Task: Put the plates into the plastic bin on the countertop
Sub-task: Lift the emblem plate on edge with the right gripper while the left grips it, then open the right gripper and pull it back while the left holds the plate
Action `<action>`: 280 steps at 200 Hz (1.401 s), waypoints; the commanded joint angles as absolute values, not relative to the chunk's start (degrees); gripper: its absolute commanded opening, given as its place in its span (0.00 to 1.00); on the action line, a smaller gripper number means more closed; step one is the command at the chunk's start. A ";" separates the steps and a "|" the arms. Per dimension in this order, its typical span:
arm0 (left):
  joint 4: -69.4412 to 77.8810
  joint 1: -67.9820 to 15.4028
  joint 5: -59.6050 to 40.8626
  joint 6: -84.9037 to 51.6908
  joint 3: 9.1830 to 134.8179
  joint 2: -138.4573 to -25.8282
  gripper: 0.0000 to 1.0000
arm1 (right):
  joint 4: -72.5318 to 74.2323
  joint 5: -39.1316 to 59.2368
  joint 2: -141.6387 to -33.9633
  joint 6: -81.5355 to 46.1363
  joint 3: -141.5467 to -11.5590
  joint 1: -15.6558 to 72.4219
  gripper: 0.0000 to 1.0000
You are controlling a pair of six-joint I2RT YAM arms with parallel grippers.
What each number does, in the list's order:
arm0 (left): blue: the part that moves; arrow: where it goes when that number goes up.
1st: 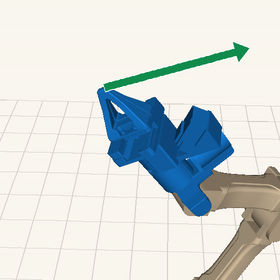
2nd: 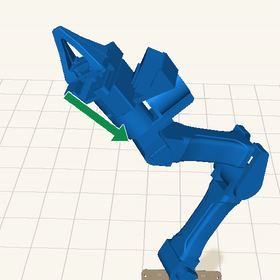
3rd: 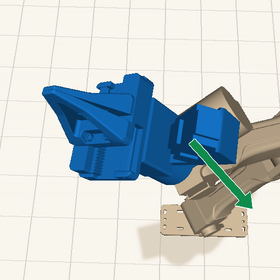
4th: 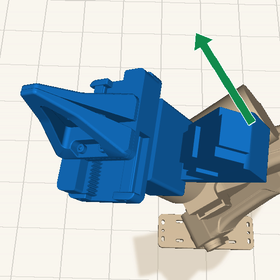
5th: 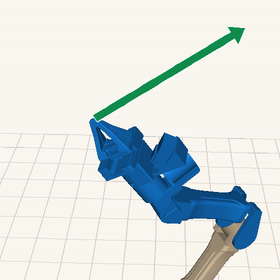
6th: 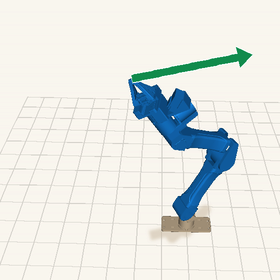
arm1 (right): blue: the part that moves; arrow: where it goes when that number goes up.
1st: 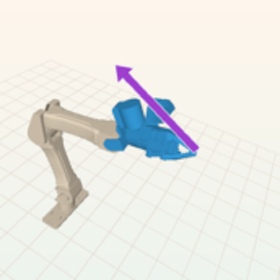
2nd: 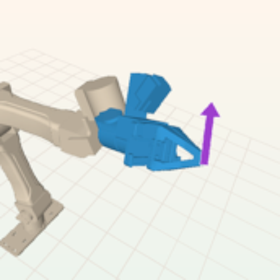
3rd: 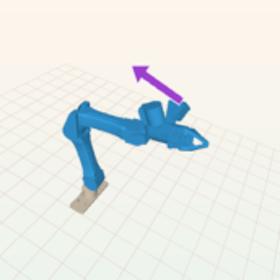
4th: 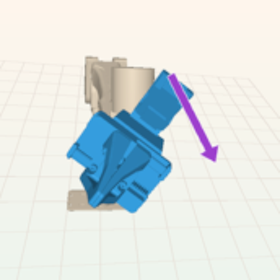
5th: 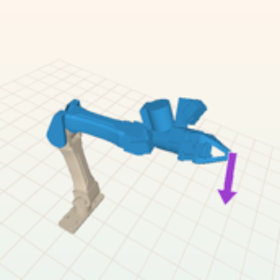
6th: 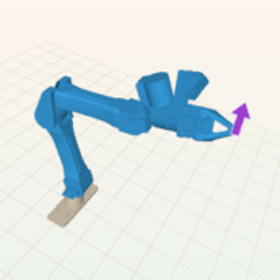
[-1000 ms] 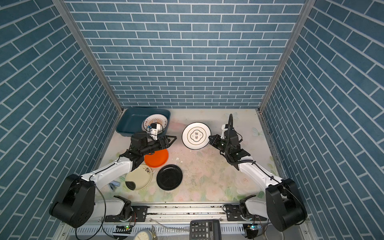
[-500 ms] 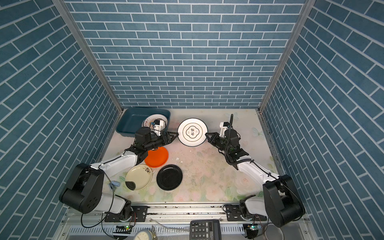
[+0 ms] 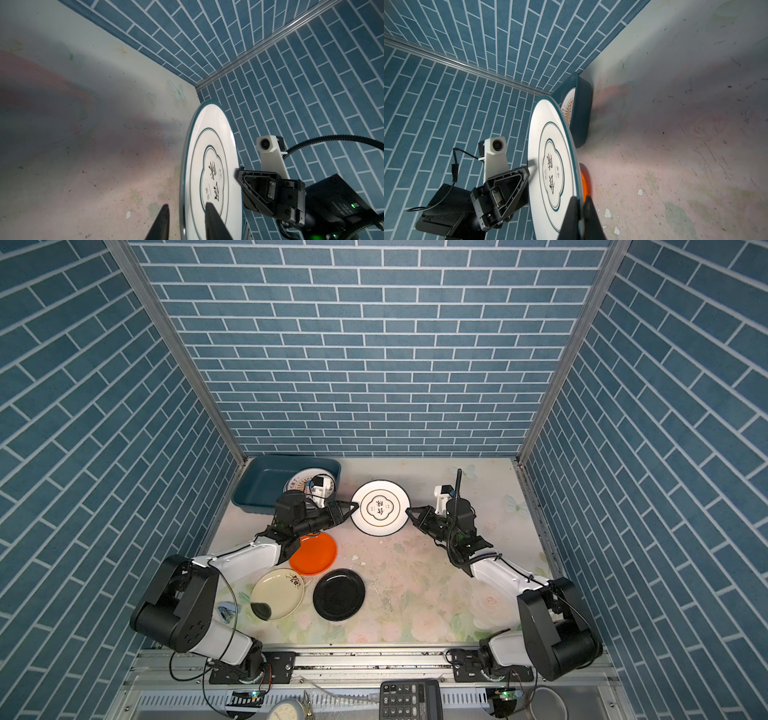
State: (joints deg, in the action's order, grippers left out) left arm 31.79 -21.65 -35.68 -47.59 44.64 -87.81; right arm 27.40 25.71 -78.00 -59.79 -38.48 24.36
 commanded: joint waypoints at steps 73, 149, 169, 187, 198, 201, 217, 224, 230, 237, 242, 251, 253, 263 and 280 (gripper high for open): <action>29.02 -21.63 -36.93 -45.63 48.38 -88.70 0.00 | 32.99 31.02 -79.43 -61.48 -39.99 24.17 0.52; 22.97 -18.12 -35.87 -42.96 49.11 -86.31 0.00 | 28.22 28.77 -77.07 -56.95 -38.39 24.09 0.98; 21.76 -17.27 -35.28 -42.77 49.58 -85.78 0.00 | 27.87 27.83 -75.45 -55.41 -37.13 24.08 0.99; 19.72 -16.88 -34.46 -42.21 50.34 -85.20 0.00 | 26.10 28.02 -73.63 -53.71 -35.64 23.53 0.99; 18.14 -16.79 -33.88 -41.42 50.94 -85.00 0.00 | 23.34 28.11 -72.14 -52.20 -35.17 22.91 0.99; 17.62 -16.72 -33.66 -41.18 51.16 -84.84 0.00 | 22.44 28.12 -71.75 -51.68 -35.04 22.63 0.99; 15.09 -16.45 -32.52 -39.76 52.02 -84.39 0.00 | 16.38 27.45 -69.32 -47.58 -35.24 22.15 0.99; 14.14 -16.27 -31.88 -39.38 52.33 -84.08 0.00 | 13.27 27.05 -68.30 -45.50 -35.63 22.06 0.99; 13.50 -16.07 -31.35 -39.04 52.53 -83.87 0.00 | 10.83 26.66 -67.32 -43.70 -36.03 22.08 0.99; 12.94 -15.80 -30.61 -38.76 52.69 -83.61 0.00 | 8.11 26.06 -66.30 -41.89 -36.39 22.07 0.99; 12.34 -15.59 -30.08 -38.68 52.86 -83.46 0.00 | 6.58 25.52 -65.49 -40.80 -36.54 22.03 0.99; 11.64 -15.18 -29.63 -38.72 53.16 -83.16 0.00 | 4.49 24.40 -64.07 -39.12 -36.49 22.04 0.99; 11.61 -15.09 -29.49 -38.68 53.21 -83.06 0.00 | 4.09 24.23 -63.74 -38.76 -36.35 22.12 0.99; 11.21 -14.69 -28.76 -38.63 53.42 -82.67 0.00 | 2.82 23.04 -62.27 -37.71 -35.74 22.01 0.99; 10.18 -14.12 -26.70 -38.32 53.61 -81.64 0.00 | 2.37 22.16 -59.83 -36.93 -34.18 22.07 0.99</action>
State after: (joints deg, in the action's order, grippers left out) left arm 11.49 -15.09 -29.71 -39.66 51.53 -84.33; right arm 7.64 25.10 -63.16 -42.85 -35.42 22.11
